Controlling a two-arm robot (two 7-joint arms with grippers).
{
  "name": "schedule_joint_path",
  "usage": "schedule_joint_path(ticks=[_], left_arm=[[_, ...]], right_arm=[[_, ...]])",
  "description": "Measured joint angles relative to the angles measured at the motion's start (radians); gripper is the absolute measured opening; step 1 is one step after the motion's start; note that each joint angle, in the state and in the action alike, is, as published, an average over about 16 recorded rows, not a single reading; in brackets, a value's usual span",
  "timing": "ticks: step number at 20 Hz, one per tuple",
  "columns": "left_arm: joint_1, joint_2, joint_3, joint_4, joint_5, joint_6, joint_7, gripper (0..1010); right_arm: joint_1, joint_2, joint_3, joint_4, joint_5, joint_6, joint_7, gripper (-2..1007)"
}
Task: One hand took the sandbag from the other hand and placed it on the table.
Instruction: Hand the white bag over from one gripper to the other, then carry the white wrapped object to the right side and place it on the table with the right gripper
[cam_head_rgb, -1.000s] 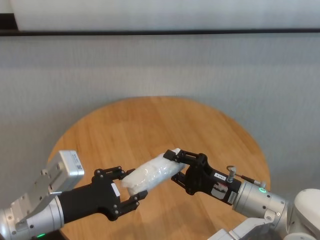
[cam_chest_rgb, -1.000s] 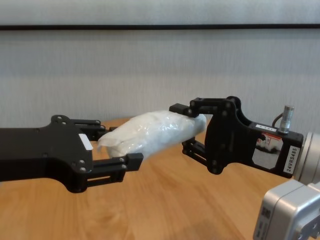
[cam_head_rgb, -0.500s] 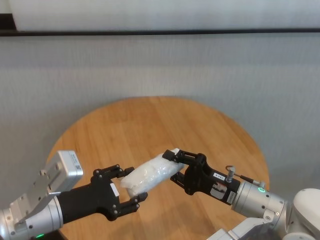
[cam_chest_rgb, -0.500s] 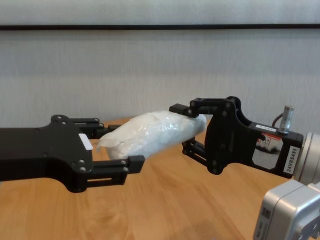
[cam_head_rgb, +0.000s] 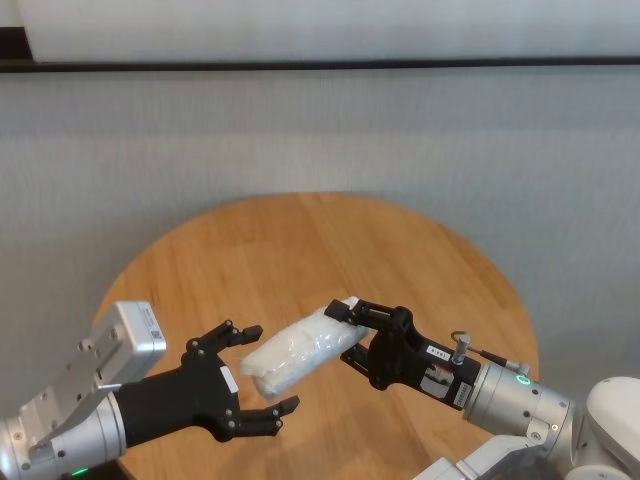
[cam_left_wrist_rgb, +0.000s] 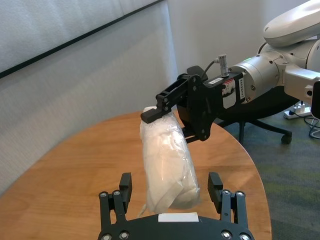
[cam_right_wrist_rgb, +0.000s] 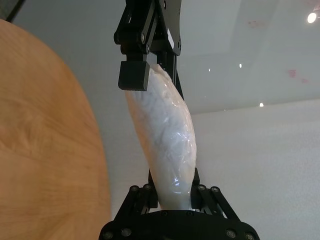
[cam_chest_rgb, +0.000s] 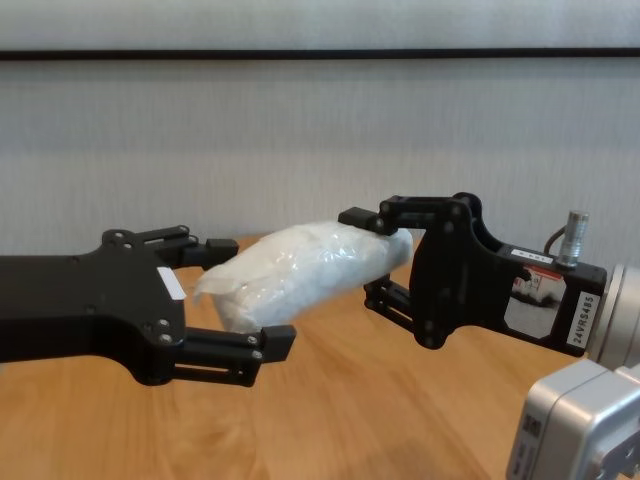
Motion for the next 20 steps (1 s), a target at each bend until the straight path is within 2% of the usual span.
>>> schedule_joint_path(ticks=[8,13,17,20], left_arm=[[0.003,0.006,-0.002,-0.01,0.002,-0.009,0.004,1002],[0.02,0.022,-0.019,-0.042,0.003,-0.026,0.016,1002],[0.059,0.043,-0.05,-0.086,0.009,-0.028,0.059,1002],[0.111,0.055,-0.09,-0.13,0.021,-0.004,0.122,1002]], right_arm=[[0.0,0.0,0.0,0.0,0.0,0.0,0.0,331],[0.0,0.0,0.0,0.0,0.0,0.0,0.0,331],[0.0,0.0,0.0,0.0,0.0,0.0,0.0,331],[0.0,0.0,0.0,0.0,0.0,0.0,0.0,331]])
